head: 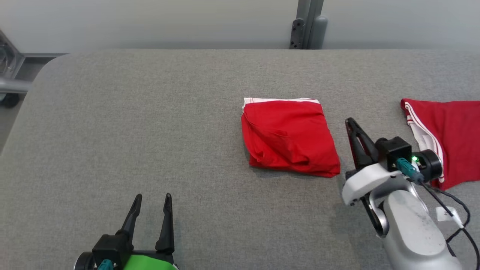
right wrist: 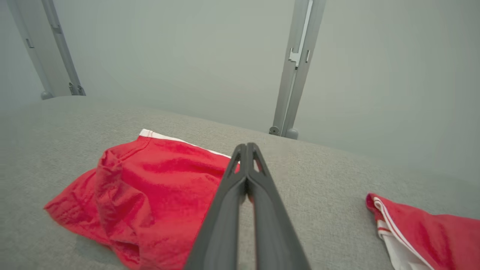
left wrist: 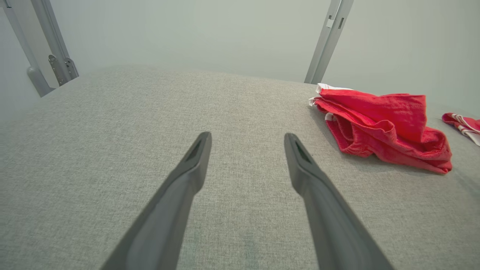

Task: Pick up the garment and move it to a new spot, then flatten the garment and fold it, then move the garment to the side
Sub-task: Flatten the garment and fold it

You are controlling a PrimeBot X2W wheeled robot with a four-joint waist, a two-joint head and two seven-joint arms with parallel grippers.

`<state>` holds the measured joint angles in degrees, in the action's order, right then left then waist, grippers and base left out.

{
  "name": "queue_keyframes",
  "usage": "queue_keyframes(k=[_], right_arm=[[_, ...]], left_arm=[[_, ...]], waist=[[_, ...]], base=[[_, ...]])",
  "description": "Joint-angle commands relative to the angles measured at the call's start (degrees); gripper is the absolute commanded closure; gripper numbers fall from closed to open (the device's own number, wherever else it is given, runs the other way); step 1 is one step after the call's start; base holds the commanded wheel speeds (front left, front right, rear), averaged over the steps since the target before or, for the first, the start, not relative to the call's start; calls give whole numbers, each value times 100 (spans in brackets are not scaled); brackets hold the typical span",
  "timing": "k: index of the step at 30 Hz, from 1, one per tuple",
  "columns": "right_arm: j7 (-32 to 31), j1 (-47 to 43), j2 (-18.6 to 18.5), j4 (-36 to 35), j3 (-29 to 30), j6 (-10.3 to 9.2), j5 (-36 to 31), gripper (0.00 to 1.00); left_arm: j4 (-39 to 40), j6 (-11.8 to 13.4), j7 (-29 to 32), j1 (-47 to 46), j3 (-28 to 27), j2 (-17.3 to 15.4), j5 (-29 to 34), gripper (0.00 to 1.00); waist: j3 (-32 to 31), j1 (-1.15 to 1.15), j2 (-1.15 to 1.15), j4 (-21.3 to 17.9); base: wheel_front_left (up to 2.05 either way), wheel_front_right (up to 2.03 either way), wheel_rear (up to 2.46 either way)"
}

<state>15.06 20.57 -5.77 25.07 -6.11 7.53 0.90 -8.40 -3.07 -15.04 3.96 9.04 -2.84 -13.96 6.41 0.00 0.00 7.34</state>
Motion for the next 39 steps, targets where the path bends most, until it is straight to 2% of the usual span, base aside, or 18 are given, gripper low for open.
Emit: queue_keyframes(k=[1,6,10,20,23,27,29,30,34,39], right_arm=[[13,167,42,317,-77,-9,-75,100],[13,650,229,1325,-234,-9,59,100],[13,744,283,1571,-525,-9,229,100],[13,452,280,1391,-2609,-9,1012,100],[13,424,273,1152,-2749,-9,1106,100],[12,190,106,508,-2322,-9,1100,100],[13,52,27,206,-1978,-9,1121,40],[12,-7,-14,143,-1830,-9,1176,1],[-64,131,-170,409,-1365,-9,1514,0],[-657,703,-387,770,-1145,-7,2147,0]], left_arm=[[-22,-40,-17,-100,18,-12,45,0],[-64,-49,-17,-218,70,-11,66,0],[-68,-23,-17,-249,124,-11,49,0],[-49,46,-17,-92,94,-12,35,0],[-26,54,-17,-73,73,-12,36,0],[36,63,-17,7,-16,-12,5,0],[85,85,-17,20,-59,-12,3,0],[99,80,-17,23,-56,-11,-2,0],[131,44,-17,-81,23,-12,-16,0],[125,3,-17,-264,147,-13,-29,0]], waist=[[237,0,0,276],[301,0,0,447],[294,0,0,520],[227,0,0,406],[203,0,0,328],[160,0,0,213],[159,0,0,155],[170,0,0,137],[312,0,0,144],[562,0,0,275]], base=[[0,0,0],[0,0,0],[0,0,0],[0,0,0],[0,0,0],[0,0,0],[0,0,0],[0,0,0],[0,0,0],[0,0,0]])
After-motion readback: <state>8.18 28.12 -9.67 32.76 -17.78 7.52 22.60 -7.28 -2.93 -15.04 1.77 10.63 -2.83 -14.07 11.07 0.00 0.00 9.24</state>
